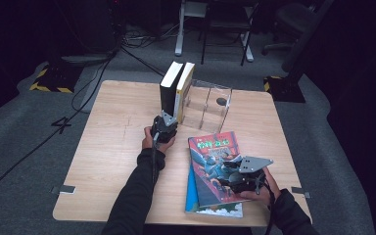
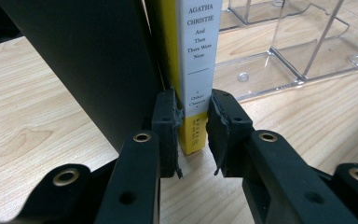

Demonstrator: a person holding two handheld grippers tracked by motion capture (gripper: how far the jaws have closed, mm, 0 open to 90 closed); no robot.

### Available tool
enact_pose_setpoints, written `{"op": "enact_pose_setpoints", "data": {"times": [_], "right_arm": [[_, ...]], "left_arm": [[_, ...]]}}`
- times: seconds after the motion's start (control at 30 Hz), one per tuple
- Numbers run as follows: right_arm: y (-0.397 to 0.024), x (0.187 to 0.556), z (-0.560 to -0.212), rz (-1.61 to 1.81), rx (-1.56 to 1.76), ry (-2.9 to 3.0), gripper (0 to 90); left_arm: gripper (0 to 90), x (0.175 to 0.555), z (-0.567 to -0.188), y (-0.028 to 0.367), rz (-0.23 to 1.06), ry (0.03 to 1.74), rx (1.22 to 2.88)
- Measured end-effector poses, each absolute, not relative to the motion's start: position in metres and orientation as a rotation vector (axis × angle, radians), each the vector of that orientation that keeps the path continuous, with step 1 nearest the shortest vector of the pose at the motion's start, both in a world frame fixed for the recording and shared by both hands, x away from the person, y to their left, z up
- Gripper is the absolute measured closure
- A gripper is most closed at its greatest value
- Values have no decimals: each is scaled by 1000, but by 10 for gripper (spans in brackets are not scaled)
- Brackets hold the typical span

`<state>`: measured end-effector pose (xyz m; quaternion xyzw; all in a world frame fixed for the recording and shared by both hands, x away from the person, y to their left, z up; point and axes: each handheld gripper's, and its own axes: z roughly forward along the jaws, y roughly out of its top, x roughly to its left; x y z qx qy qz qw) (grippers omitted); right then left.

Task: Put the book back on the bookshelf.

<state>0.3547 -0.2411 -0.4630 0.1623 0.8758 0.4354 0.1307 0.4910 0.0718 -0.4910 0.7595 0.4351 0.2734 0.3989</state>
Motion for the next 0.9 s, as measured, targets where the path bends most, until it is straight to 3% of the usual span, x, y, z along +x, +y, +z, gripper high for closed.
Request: {"op": "enact_pose_setpoints", "data": {"times": [0.17,0.27,0.33,0.9], "right_arm": [[-241,355,-463,1260,471,2543,353],[-244,355,-462,1250,477,2537,354],[-247,355,-460,1242,489,2533,354],[-283,355,-454,1215,802,2544,280]], "left_arm": [[724,491,-491,71,663,1126,1878],[565,485,-485,70,643,1097,1894],[513,478,-479,72,614,1049,1943],[278,391,-482,95,434,800,2187]]}}
